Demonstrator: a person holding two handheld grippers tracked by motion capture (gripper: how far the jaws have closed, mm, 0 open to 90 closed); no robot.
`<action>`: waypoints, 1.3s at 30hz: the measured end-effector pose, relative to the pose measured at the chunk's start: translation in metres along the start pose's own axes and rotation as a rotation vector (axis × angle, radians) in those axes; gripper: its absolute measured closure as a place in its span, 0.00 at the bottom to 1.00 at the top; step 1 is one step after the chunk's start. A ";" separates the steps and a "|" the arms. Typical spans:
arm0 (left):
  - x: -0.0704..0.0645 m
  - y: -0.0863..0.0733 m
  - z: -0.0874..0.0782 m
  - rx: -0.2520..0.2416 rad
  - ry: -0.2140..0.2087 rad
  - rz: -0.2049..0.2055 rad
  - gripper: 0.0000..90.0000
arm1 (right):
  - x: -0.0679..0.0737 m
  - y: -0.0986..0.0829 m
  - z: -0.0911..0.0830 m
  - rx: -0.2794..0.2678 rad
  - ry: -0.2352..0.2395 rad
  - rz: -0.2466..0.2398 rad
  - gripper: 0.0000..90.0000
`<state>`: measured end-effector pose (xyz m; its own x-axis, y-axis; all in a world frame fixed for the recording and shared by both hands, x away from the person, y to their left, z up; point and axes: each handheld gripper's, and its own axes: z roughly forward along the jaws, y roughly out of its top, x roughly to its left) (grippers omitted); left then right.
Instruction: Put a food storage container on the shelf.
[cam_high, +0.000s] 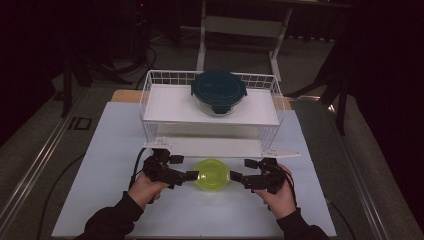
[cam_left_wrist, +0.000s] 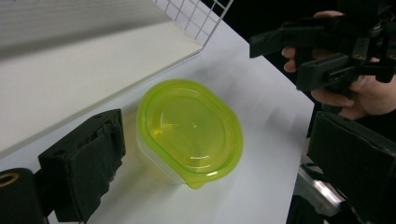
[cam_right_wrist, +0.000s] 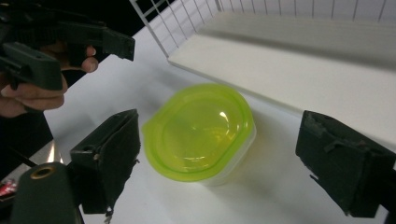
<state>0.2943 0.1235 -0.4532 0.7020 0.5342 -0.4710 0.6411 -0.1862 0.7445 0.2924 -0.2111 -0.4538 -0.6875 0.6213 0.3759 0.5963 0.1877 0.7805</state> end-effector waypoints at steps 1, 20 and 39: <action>0.002 0.000 0.002 0.003 -0.002 -0.012 0.04 | -0.001 0.000 0.002 0.013 0.004 0.022 0.16; 0.028 -0.010 0.031 0.111 0.099 -0.312 0.47 | -0.021 -0.006 0.038 0.171 -0.008 0.262 0.46; 0.029 -0.018 0.044 0.162 0.062 -0.363 0.80 | -0.015 -0.011 0.050 0.253 -0.016 0.347 0.80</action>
<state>0.3165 0.1062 -0.5012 0.4043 0.6371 -0.6562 0.8879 -0.1013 0.4487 0.3167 -0.1842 -0.4930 -0.4232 0.6917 0.5852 0.8753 0.1452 0.4613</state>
